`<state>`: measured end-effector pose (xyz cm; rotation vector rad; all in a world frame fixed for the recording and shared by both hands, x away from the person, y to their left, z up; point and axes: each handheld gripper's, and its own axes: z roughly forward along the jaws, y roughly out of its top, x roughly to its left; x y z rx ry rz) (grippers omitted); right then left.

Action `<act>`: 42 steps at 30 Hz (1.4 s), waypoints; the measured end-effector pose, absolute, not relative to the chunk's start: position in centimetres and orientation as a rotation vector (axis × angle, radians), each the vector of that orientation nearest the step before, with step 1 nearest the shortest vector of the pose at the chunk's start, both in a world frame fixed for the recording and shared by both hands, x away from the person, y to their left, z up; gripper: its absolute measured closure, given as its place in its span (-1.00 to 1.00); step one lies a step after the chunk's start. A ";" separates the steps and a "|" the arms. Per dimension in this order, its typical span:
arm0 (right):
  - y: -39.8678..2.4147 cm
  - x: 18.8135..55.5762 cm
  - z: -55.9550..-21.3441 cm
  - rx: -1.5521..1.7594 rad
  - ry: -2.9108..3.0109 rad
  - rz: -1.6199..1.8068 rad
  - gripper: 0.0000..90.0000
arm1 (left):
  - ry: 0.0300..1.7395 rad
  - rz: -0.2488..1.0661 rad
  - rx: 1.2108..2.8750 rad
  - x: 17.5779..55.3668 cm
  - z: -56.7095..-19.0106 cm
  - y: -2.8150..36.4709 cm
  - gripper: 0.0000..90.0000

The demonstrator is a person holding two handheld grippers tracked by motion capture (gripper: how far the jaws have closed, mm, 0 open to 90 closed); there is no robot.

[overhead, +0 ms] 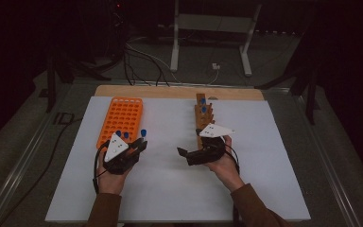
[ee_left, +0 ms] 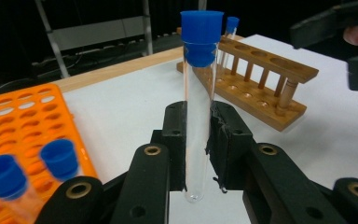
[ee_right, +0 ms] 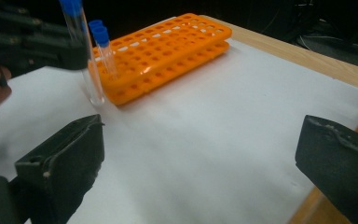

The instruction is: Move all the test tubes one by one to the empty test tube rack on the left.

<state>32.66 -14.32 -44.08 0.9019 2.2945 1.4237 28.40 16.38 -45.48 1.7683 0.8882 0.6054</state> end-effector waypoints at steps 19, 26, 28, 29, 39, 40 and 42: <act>-18.7 32.1 -44.1 0.971 2.210 1.401 -0.99 | 0.956 0.636 1.688 28.2 -44.7 19.5 0.71; -19.3 32.0 -44.0 0.982 2.190 1.409 -0.99 | 1.006 0.682 1.683 28.3 -44.7 20.5 0.71; -19.3 32.0 -44.0 0.978 2.188 1.408 -0.99 | 1.018 0.695 1.680 28.3 -44.8 20.8 0.71; -19.3 32.0 -44.0 0.976 2.187 1.408 -0.99 | 1.027 0.702 1.676 28.3 -44.8 20.9 0.71; -19.7 31.9 -44.0 0.985 2.174 1.413 -0.99 | 1.091 0.756 1.647 28.5 -45.1 22.1 0.71; -19.7 31.9 -43.9 0.985 2.172 1.416 -0.99 | 1.095 0.760 1.644 28.6 -45.2 22.2 0.71; -19.7 31.9 -43.9 0.985 2.171 1.416 -0.99 | 1.108 0.771 1.636 28.7 -45.3 22.4 0.71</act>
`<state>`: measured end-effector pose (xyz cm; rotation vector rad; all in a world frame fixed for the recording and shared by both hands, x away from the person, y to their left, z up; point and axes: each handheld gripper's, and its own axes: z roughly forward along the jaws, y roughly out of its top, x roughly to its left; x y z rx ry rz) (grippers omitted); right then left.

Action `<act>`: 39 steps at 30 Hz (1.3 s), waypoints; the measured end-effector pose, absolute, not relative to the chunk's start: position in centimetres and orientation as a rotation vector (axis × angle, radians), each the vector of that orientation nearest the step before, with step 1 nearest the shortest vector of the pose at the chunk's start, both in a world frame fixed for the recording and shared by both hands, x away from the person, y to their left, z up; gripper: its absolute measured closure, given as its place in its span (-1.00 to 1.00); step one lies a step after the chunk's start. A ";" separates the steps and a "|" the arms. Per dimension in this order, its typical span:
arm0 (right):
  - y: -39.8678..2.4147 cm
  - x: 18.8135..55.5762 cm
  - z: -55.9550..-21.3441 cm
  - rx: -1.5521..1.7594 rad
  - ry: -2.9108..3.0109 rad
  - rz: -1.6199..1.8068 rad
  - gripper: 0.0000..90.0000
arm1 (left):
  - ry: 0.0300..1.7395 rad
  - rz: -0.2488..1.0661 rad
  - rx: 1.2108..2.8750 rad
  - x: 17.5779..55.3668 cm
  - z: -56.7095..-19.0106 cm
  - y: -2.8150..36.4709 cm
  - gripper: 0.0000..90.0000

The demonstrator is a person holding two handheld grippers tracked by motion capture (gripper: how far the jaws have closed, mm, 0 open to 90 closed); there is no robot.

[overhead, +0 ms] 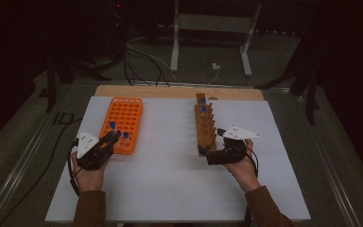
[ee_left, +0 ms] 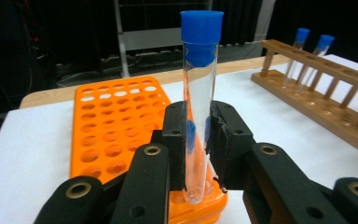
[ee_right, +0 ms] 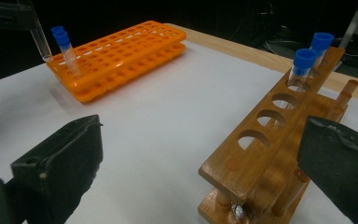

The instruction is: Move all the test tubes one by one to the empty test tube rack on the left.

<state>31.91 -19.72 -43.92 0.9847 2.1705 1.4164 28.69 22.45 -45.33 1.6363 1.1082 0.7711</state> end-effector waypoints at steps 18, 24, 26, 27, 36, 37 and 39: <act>-19.4 31.8 -43.9 0.978 2.177 1.404 -0.99 | 1.214 0.859 1.621 30.0 -47.6 22.6 0.71; -19.5 31.8 -43.9 0.977 2.177 1.400 -0.99 | 1.249 0.842 1.656 30.4 -48.5 22.5 0.71; -19.4 31.8 -43.9 0.974 2.179 1.402 -0.99 | 1.267 0.836 1.684 30.5 -48.7 22.4 0.71; -19.4 31.8 -43.9 0.973 2.180 1.401 -0.99 | 1.276 0.827 1.694 30.6 -48.9 22.4 0.71; -19.3 31.8 -44.1 0.976 2.190 1.393 -0.99 | 1.316 0.793 1.750 30.9 -49.2 22.2 0.74; -19.3 31.8 -44.1 0.975 2.190 1.393 -0.99 | 1.317 0.792 1.754 30.9 -49.3 22.2 0.74; -19.2 31.8 -44.1 0.970 2.191 1.392 -0.99 | 1.322 0.791 1.764 30.9 -49.3 22.1 0.74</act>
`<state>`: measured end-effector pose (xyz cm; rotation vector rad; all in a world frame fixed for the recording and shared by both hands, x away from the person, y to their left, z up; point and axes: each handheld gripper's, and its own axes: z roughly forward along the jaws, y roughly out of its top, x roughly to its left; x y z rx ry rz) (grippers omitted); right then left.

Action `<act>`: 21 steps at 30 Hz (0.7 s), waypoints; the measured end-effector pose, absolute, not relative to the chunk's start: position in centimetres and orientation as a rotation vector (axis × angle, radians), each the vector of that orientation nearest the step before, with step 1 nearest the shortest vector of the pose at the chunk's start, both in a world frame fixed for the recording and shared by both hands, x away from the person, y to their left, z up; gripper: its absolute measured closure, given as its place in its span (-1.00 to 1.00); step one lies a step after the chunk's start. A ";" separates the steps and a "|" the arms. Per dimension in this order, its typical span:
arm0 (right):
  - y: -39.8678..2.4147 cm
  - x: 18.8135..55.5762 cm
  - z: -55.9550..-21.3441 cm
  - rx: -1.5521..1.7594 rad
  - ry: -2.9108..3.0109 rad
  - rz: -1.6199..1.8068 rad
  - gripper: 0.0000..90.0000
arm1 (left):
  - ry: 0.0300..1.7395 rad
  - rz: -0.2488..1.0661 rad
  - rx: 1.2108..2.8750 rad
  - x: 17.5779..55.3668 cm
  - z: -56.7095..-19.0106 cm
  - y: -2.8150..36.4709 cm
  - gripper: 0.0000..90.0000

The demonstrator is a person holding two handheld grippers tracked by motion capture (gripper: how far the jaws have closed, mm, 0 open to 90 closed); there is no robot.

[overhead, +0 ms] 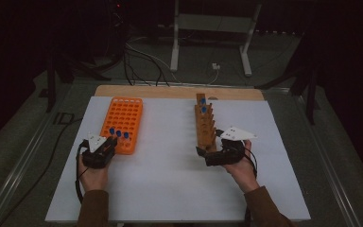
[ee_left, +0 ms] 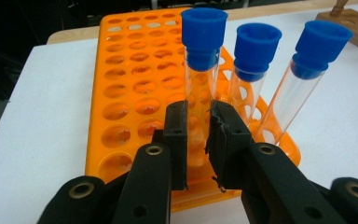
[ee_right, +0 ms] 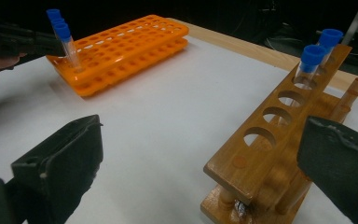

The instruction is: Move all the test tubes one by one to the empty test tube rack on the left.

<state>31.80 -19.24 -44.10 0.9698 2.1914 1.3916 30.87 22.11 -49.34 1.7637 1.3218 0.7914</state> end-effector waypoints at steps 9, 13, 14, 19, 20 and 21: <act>-19.4 31.8 -44.1 0.972 2.194 1.390 -0.99 | 1.346 0.771 1.799 30.8 -49.7 22.2 0.74; -19.3 31.8 -44.1 0.972 2.195 1.388 -0.98 | 1.350 0.764 1.794 30.8 -49.7 22.3 0.73; -19.3 31.8 -44.1 0.971 2.196 1.388 -0.98 | 1.351 0.766 1.794 30.8 -49.7 22.2 0.73; -19.3 31.8 -44.2 0.972 2.196 1.386 -0.98 | 1.364 0.758 1.784 30.8 -49.6 22.4 0.54; -19.3 31.8 -44.2 0.974 2.197 1.384 -0.99 | 1.363 0.753 1.787 30.8 -49.6 22.5 0.50; -19.4 31.8 -44.2 0.974 2.197 1.385 -0.99 | 1.359 0.748 1.787 30.8 -49.6 22.6 0.47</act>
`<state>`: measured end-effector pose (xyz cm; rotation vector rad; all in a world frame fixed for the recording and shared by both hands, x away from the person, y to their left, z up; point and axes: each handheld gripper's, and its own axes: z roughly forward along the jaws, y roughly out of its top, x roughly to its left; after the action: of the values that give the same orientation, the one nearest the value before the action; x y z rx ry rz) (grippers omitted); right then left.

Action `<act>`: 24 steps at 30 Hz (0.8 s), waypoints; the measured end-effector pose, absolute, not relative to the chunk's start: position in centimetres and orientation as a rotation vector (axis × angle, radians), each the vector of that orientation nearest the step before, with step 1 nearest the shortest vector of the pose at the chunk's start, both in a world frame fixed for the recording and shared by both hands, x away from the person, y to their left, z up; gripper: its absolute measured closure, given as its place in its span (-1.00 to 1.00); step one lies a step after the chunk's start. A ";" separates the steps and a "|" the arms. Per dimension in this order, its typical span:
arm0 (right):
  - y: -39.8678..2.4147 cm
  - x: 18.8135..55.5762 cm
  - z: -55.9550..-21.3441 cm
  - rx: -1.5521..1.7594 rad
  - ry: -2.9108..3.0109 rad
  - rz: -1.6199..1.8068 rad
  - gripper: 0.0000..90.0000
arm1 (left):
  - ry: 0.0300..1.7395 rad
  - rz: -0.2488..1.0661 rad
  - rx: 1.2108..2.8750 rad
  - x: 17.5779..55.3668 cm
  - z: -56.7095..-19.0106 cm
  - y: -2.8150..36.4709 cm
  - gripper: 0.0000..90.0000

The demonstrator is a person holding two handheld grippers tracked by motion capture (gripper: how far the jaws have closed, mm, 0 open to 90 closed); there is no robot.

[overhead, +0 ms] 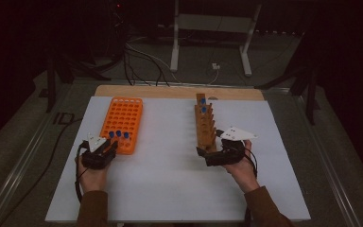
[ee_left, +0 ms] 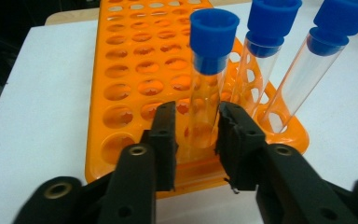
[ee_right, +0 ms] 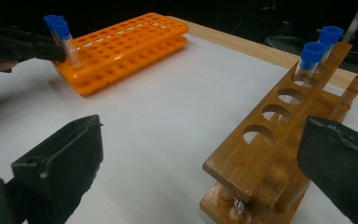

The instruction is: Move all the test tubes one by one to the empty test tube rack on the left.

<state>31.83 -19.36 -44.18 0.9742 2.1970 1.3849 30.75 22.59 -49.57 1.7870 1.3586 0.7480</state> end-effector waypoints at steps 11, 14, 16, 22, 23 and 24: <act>-19.4 31.8 -44.2 0.975 2.198 1.389 -0.98 | 1.293 0.647 1.682 29.5 -48.3 23.3 -0.23; -19.4 31.8 -44.2 0.975 2.198 1.392 -0.98 | 1.273 0.664 1.663 29.3 -48.0 22.9 -0.52; -19.4 31.8 -44.2 0.974 2.199 1.392 -0.98 | 1.253 0.669 1.658 29.1 -47.8 22.5 -0.64; -19.3 31.9 -44.2 0.976 2.202 1.394 -0.98 | 1.191 0.667 1.656 29.0 -47.2 21.6 -0.98; -19.3 31.8 -44.2 0.976 2.204 1.394 -0.98 | 1.184 0.665 1.652 28.9 -47.1 21.5 -0.98; -19.3 31.8 -44.2 0.975 2.205 1.391 -0.99 | 1.170 0.649 1.652 28.9 -47.1 21.4 -0.98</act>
<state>31.85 -19.28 -44.25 0.9751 2.2052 1.3911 28.91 21.42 -47.05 1.6519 1.1699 0.6488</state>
